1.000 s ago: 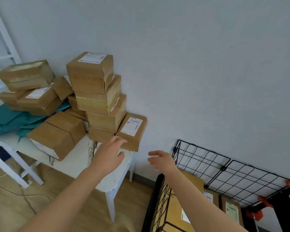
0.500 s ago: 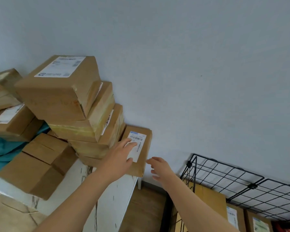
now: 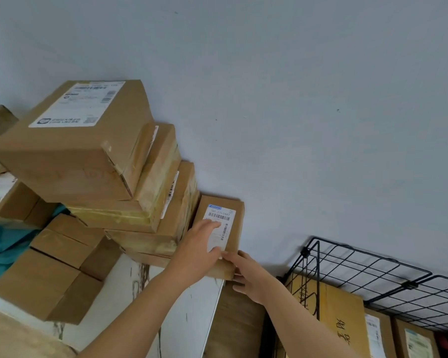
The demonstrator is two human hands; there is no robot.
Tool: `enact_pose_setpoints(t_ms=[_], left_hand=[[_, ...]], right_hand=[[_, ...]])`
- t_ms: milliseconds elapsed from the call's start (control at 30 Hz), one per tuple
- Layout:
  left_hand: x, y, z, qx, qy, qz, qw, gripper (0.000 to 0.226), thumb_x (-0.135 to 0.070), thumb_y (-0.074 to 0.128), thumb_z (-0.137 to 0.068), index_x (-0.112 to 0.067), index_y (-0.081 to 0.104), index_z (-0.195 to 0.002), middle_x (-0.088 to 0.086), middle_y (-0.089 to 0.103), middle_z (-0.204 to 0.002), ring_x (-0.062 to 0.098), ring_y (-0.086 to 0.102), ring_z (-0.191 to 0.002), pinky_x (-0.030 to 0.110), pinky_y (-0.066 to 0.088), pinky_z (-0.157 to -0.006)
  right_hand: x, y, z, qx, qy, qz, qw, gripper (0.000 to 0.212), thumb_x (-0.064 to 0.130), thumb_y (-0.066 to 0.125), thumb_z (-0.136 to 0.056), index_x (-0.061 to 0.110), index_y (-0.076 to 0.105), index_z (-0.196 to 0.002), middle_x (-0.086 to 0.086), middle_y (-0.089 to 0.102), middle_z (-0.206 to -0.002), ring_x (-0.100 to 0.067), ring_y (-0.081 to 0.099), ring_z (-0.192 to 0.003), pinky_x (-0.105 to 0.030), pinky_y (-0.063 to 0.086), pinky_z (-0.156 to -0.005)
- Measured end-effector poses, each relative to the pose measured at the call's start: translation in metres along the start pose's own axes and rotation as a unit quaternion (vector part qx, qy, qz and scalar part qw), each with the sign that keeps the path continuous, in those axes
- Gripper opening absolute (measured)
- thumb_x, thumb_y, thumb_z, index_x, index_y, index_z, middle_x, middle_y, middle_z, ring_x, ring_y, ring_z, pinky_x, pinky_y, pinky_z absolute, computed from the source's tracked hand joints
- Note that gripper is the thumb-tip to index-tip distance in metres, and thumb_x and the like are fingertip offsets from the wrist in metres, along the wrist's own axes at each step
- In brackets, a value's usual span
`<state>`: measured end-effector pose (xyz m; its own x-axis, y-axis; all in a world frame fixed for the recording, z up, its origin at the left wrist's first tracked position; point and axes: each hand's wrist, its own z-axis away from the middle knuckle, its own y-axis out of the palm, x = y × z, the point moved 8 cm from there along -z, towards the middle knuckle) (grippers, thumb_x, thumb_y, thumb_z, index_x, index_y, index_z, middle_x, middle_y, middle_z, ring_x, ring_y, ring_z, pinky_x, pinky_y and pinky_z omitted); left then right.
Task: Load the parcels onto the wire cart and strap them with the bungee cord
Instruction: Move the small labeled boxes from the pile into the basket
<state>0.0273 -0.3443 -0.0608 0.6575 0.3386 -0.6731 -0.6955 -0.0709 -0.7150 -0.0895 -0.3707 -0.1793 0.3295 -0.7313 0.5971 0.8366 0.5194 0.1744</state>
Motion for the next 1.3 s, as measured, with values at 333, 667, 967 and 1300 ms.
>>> enact_pose_setpoints(t_ms=[333, 667, 967, 1300], left_hand=[[-0.003, -0.003, 0.012, -0.001, 0.011, 0.045, 0.999, 0.052, -0.013, 0.055, -0.091, -0.021, 0.038, -0.139, -0.005, 0.034, -0.145, 0.012, 0.038, -0.130, 0.025, 0.037, -0.104], [-0.009, 0.002, 0.042, 0.015, -0.063, 0.189, 0.980, 0.065, -0.035, 0.056, -0.092, -0.021, 0.024, -0.146, 0.001, 0.034, -0.150, 0.021, 0.036, -0.135, 0.041, 0.036, -0.108], [0.014, 0.036, 0.086, 0.131, -0.169, 0.370, 0.904, 0.103, -0.074, 0.067, -0.056, -0.031, 0.030, -0.142, -0.002, 0.060, -0.127, 0.023, 0.054, -0.118, 0.052, 0.041, -0.103], [-0.003, 0.058, 0.124, 0.162, -0.127, 0.393, 0.896, 0.084, -0.045, 0.071, -0.076, -0.023, 0.027, -0.144, 0.004, 0.059, -0.126, 0.025, 0.054, -0.114, 0.046, 0.044, -0.095]], right_hand=[[-0.009, -0.019, 0.038, -0.056, -0.019, -0.092, 0.994, 0.064, 0.035, 0.074, -0.077, 0.023, 0.046, -0.134, -0.006, 0.056, -0.116, -0.023, 0.059, -0.103, -0.032, 0.053, -0.079], [-0.018, -0.031, 0.114, -0.081, -0.079, -0.142, 0.983, 0.054, 0.028, 0.073, -0.079, 0.019, 0.047, -0.126, -0.013, 0.056, -0.120, -0.028, 0.058, -0.107, -0.037, 0.053, -0.088], [-0.053, -0.010, 0.174, -0.067, -0.124, -0.154, 0.978, 0.032, 0.025, 0.073, -0.079, 0.021, 0.055, -0.105, -0.014, 0.054, -0.121, -0.030, 0.055, -0.113, -0.044, 0.044, -0.104], [-0.102, -0.016, 0.216, -0.124, -0.148, -0.138, 0.971, 0.042, 0.025, 0.068, -0.083, 0.021, 0.051, -0.121, -0.009, 0.053, -0.124, -0.027, 0.052, -0.115, -0.042, 0.036, -0.109]])
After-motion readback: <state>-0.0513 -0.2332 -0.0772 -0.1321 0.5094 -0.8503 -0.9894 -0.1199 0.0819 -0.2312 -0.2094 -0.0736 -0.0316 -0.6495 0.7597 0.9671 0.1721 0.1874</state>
